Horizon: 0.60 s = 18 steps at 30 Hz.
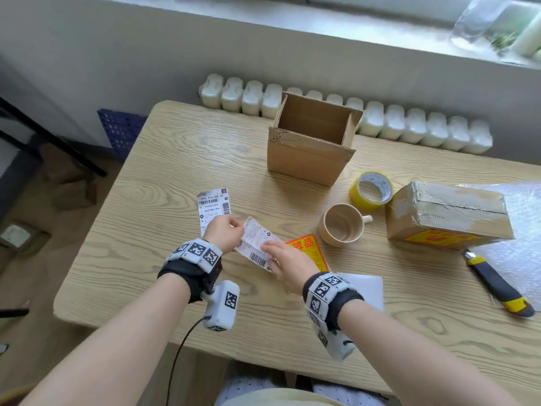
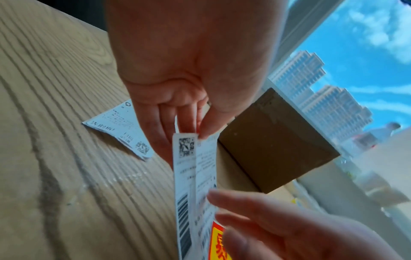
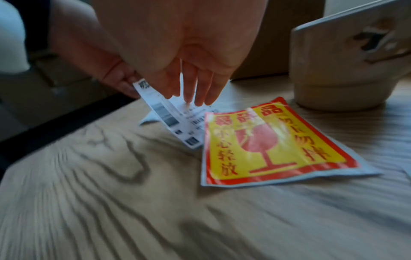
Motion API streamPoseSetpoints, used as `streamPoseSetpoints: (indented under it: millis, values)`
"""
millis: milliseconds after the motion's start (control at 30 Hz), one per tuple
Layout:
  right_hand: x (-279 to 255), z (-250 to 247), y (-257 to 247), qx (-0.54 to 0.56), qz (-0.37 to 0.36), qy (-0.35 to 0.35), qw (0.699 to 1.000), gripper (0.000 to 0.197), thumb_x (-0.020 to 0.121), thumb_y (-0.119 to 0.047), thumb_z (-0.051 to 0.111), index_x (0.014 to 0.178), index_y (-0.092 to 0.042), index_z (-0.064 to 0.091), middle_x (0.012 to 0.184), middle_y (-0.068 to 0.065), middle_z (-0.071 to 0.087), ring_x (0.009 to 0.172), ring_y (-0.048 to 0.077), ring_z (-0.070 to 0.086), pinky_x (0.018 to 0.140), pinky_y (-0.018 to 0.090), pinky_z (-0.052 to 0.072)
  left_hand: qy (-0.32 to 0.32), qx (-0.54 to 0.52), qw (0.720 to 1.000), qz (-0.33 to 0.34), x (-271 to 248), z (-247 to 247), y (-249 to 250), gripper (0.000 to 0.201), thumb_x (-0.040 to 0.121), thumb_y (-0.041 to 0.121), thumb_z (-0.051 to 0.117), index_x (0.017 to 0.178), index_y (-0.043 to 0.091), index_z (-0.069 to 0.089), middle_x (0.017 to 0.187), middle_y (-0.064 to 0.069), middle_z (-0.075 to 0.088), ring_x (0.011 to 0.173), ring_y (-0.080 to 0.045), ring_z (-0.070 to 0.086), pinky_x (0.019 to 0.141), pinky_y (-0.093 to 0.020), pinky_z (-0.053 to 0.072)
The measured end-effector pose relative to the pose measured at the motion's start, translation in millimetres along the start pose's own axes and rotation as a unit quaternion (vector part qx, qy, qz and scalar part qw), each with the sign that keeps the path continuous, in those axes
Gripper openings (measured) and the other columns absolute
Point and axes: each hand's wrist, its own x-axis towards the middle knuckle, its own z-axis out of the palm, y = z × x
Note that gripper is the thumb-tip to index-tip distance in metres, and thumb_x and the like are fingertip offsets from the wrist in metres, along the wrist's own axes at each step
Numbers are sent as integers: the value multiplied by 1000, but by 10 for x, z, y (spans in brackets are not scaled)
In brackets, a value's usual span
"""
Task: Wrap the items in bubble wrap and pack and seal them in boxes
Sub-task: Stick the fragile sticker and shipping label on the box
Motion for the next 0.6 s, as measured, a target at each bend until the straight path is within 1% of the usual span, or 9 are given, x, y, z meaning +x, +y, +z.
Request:
streamPoseSetpoints:
  millis: [33, 100, 167, 233, 300, 400, 467, 533, 600]
  values:
    - [37, -65, -55, 17, 14, 18, 1000, 37, 96, -22, 50, 132, -14, 54, 141, 1, 49, 128, 20, 46, 105, 32, 35, -1, -49, 999, -12, -49, -27, 44, 8, 91, 13, 55, 86, 9, 60, 90, -14, 64, 81, -30, 66, 70, -42, 59]
    - [92, -198, -161, 64, 40, 54, 996, 35, 94, -28, 55, 125, -13, 60, 133, 3, 55, 123, 21, 50, 103, 32, 36, -17, -163, 985, -43, -132, -63, 136, 12, 93, 9, 53, 80, 10, 53, 92, -19, 60, 75, -32, 66, 58, -41, 59]
    - [137, -315, -248, 110, 55, 92, 988, 33, 91, -28, 60, 119, -11, 64, 124, 5, 61, 113, 22, 55, 100, 34, 39, -22, -236, 970, -48, -216, -99, 235, 14, 93, 7, 52, 80, 8, 51, 90, -21, 60, 71, -30, 65, 55, -37, 59]
    - [164, -424, -324, 158, 70, 123, 977, 31, 88, -28, 65, 114, -10, 67, 117, 5, 65, 105, 20, 60, 95, 35, 44, -26, -287, 957, -34, -305, -129, 344, 16, 94, 6, 51, 78, 5, 51, 81, -20, 61, 68, -27, 64, 53, -32, 58]
    - [163, -518, -388, 200, 86, 131, 967, 31, 85, -31, 68, 110, -12, 69, 112, 3, 68, 100, 16, 63, 92, 33, 48, -39, -332, 942, -26, -379, -153, 435, 19, 95, 5, 49, 76, 3, 51, 71, -15, 61, 65, -26, 65, 55, -31, 59]
    - [119, -616, -445, 249, 92, 135, 955, 32, 82, -32, 72, 109, -13, 70, 108, 2, 70, 97, 9, 65, 88, 22, 50, -52, -362, 931, -13, -431, -184, 508, 18, 93, 3, 50, 75, 5, 50, 57, -8, 62, 59, -21, 67, 65, -34, 59]
    - [91, -674, -469, 264, 86, 151, 949, 31, 82, -30, 73, 109, -14, 71, 106, 1, 71, 97, 9, 65, 89, 22, 50, -71, -385, 920, -8, -479, -224, 547, 12, 92, 6, 53, 81, 0, 54, 71, -15, 68, 67, -23, 69, 72, -34, 59]
    - [75, -726, -488, 278, 80, 166, 943, 29, 83, -29, 72, 108, -15, 71, 103, 0, 72, 96, 8, 65, 87, 22, 51, -88, -411, 907, -2, -555, -265, 590, 11, 91, 4, 55, 83, -2, 59, 86, -21, 68, 76, -26, 68, 75, -33, 58]
    - [75, -751, -491, 300, 78, 174, 935, 27, 83, -29, 72, 107, -16, 72, 99, -1, 72, 92, 9, 66, 83, 23, 52, -93, -422, 902, 9, -623, -289, 620, 9, 89, -1, 55, 82, -2, 59, 87, -21, 68, 78, -26, 67, 76, -31, 58]
